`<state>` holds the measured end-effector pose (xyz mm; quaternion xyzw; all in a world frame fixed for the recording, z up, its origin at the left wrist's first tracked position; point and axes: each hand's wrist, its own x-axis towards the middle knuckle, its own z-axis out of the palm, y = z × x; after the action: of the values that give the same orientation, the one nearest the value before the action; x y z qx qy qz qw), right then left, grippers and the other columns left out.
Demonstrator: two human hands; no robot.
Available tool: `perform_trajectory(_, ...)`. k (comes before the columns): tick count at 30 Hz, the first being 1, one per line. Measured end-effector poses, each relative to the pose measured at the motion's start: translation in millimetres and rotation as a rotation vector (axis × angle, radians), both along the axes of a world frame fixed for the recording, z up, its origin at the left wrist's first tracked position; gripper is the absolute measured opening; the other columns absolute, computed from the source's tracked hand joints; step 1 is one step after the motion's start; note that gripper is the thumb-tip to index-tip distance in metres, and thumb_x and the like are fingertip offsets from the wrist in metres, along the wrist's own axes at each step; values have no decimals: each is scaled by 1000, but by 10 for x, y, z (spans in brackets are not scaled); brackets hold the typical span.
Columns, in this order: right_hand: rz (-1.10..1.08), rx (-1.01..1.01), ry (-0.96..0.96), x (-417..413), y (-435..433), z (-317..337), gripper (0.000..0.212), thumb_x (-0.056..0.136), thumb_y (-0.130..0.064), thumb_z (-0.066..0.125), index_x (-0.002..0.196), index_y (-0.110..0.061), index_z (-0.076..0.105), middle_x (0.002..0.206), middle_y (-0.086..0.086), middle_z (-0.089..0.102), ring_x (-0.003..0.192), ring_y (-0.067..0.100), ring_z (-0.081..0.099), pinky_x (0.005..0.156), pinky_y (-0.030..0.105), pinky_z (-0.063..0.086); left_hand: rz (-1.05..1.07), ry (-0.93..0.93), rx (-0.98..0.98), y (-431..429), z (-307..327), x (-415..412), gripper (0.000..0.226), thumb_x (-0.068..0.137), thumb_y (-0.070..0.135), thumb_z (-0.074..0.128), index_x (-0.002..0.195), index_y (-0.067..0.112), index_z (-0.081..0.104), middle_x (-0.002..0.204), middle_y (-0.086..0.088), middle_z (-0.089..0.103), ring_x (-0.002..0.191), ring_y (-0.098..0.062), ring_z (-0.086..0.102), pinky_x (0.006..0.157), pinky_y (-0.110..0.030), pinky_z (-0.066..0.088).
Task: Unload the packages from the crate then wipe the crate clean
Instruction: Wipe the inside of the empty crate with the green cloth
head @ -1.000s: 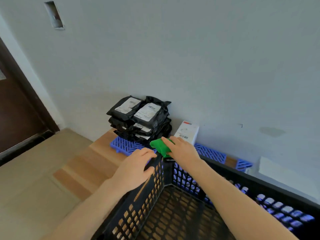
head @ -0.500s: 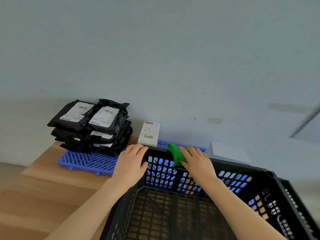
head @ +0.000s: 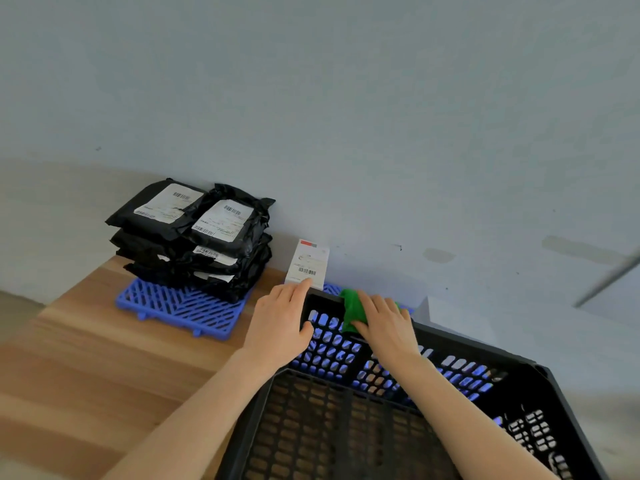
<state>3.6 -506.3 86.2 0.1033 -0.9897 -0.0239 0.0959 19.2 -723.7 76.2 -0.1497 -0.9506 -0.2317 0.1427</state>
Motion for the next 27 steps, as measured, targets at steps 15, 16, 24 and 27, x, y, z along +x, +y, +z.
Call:
perform_trajectory(15,108,-45,33,-143,-326,-21,41,94,-46,50,126,-20,50,109,-1,59,101,22,57,83,38,45,-25,49,-20,-9,-14,29,73,77,23,69,144,15,41,129,-3,59,121,-23,54,88,-40,51)
perform_trajectory(16,98,-40,52,-108,-232,-39,41,92,-46,53,124,-20,53,104,-1,60,97,23,58,80,38,47,-28,53,-30,-9,-14,30,71,77,23,68,143,15,43,129,-3,59,123,-23,52,89,-40,50)
perform_trajectory(24,-68,-51,65,196,684,-80,48,89,-48,51,130,-22,52,109,-3,59,102,25,56,85,40,45,-24,42,14,-7,-39,-6,63,83,22,63,143,18,43,137,0,53,129,-21,45,98,-40,43)
perform_trajectory(27,-128,-71,49,206,619,-70,45,91,-43,55,130,-22,52,113,-1,58,109,27,53,89,44,43,-26,38,34,-17,-66,-41,64,82,19,65,143,17,44,134,-2,55,126,-22,48,97,-41,47)
